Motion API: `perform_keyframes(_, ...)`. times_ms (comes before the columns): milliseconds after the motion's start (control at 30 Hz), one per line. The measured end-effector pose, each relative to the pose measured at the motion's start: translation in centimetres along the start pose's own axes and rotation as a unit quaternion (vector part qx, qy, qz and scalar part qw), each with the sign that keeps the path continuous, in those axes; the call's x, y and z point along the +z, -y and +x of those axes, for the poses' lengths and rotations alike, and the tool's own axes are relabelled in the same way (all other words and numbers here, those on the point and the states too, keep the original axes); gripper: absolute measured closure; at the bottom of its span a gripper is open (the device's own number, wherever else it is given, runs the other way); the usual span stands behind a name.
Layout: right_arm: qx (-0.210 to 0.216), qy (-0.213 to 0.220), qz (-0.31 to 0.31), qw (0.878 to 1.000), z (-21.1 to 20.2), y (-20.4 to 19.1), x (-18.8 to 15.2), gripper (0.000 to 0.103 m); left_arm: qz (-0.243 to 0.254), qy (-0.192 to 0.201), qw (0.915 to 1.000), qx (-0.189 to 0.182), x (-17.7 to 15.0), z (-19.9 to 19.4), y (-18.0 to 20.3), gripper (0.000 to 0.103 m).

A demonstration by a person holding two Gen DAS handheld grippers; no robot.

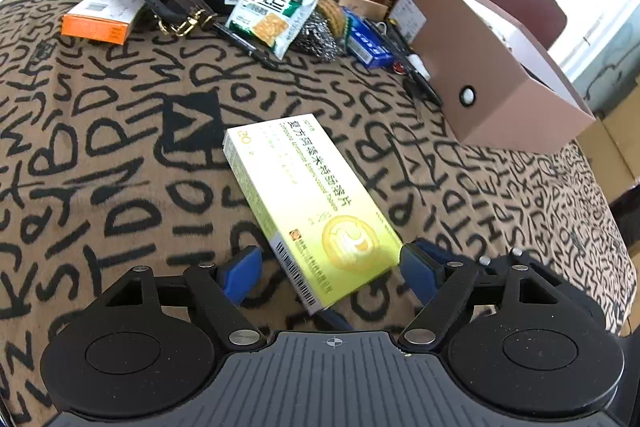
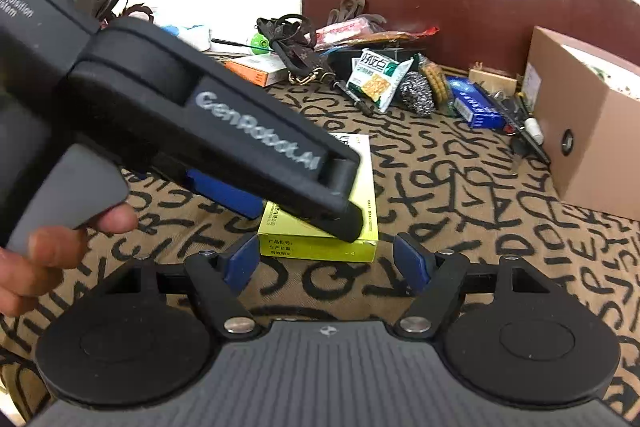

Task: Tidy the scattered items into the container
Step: 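Close the left gripper on the yellow medicine box and lift it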

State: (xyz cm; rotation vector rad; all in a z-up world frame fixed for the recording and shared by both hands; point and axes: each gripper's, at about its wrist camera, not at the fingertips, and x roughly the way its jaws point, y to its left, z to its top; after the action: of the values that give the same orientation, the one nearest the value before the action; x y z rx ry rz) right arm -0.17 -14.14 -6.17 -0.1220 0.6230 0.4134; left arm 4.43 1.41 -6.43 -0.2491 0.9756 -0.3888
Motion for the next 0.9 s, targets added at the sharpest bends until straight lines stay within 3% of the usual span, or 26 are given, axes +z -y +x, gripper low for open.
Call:
perform_keyframes(100,0.008,0.008,-0.005,1.000,-0.5,-0.3,0.1,0.016,-0.001,0.006,1.0000,-0.007,0.3,-0.3,-0.1,0.016)
perform_keyframes(267,-0.001,0.011,-0.001,1.000,0.5,-0.2,0.8,0.016,-0.005,0.007,1.0000,-0.001,1.2,0.3,-0.4,0.016)
perform_keyframes(467,-0.002,0.002,0.009,1.000,2.3,0.1,1.4,0.020,0.002,-0.006,1.0000,-0.004,2.1,1.4,-0.8,0.026)
perform_keyframes(667,-0.010,-0.015,0.017,1.000,3.5,0.4,0.9,0.024,-0.002,-0.007,1.0000,-0.006,2.1,1.6,-1.2,0.023)
perform_keyframes(733,-0.013,-0.012,0.015,1.000,3.5,0.5,0.8,0.032,0.004,-0.006,1.0000,-0.003,2.1,1.7,-0.9,0.023)
perform_keyframes(900,-0.012,-0.014,0.013,1.000,2.8,0.7,0.5,0.032,0.021,-0.008,0.9997,0.006,1.6,1.7,0.1,0.024)
